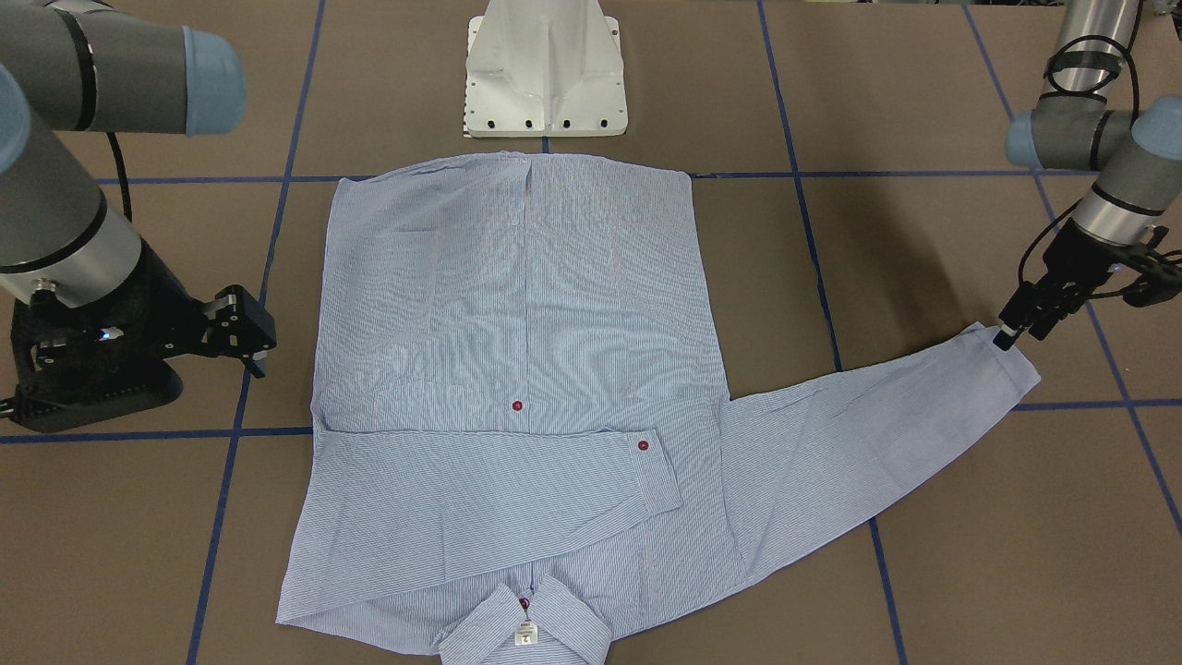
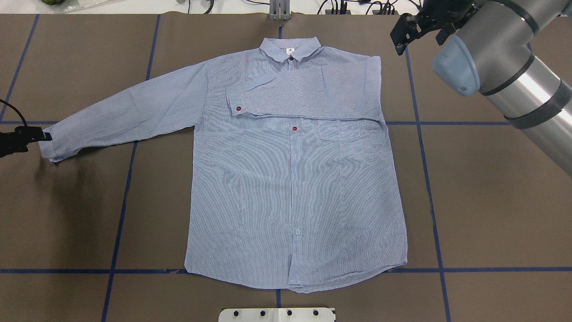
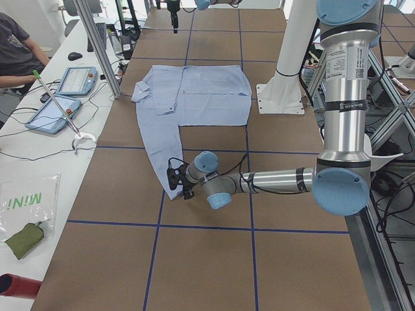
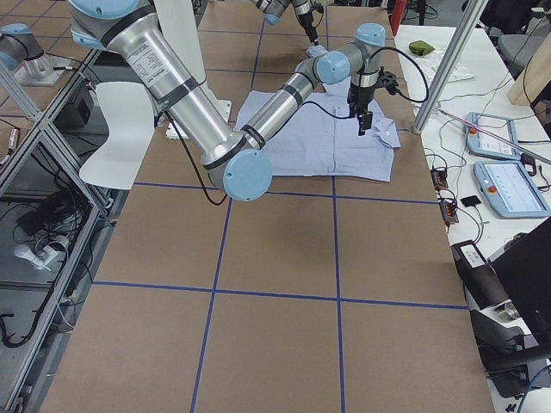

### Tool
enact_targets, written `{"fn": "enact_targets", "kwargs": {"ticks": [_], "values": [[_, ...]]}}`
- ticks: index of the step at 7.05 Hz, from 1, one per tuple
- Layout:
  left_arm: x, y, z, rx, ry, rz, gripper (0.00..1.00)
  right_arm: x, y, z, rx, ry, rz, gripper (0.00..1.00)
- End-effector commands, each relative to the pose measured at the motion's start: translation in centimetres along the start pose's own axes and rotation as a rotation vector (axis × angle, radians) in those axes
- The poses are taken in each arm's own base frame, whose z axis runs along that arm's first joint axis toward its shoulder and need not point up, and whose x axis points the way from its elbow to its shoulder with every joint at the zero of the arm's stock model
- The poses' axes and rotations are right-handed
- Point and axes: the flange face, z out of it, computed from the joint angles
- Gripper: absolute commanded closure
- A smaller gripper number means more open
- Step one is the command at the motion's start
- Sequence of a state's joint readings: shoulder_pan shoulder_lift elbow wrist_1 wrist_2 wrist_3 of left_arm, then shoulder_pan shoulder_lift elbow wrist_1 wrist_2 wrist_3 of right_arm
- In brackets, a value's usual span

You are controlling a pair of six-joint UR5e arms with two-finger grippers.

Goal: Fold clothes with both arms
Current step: 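Release the sleeve and raise the right gripper while the left gripper reaches the other cuff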

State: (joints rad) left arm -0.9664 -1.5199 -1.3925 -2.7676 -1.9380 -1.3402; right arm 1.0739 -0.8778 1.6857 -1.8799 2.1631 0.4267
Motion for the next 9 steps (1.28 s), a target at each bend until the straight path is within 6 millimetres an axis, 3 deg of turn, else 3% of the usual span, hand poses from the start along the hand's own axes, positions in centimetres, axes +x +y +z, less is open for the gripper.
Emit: {"fn": "enact_targets", "kwargs": {"ticks": [1,3,6,8,9], "values": [[0.32,0.27,0.73,0.007,-0.006,0.001,0.47,1.03,0.66,-0.58,-0.014,-0.004,0.003,0.00],[0.25,0.27,0.76,0.006,-0.007,0.005,0.63,0.92,0.61,-0.54,-0.014,-0.003,0.001,0.00],[-0.59,0.44,0.85,0.001,-0.024,0.003,0.74,0.95,0.62,-0.17,-0.020,-0.001,0.002,0.00],[-0.55,0.39,0.97,0.001,-0.025,0.001,1.00,0.94,0.60,0.02,-0.023,0.000,0.002,0.00],[-0.11,0.30,0.97,0.001,-0.019,0.003,1.00,0.90,0.62,-0.04,-0.022,-0.001,0.001,0.00]]}}
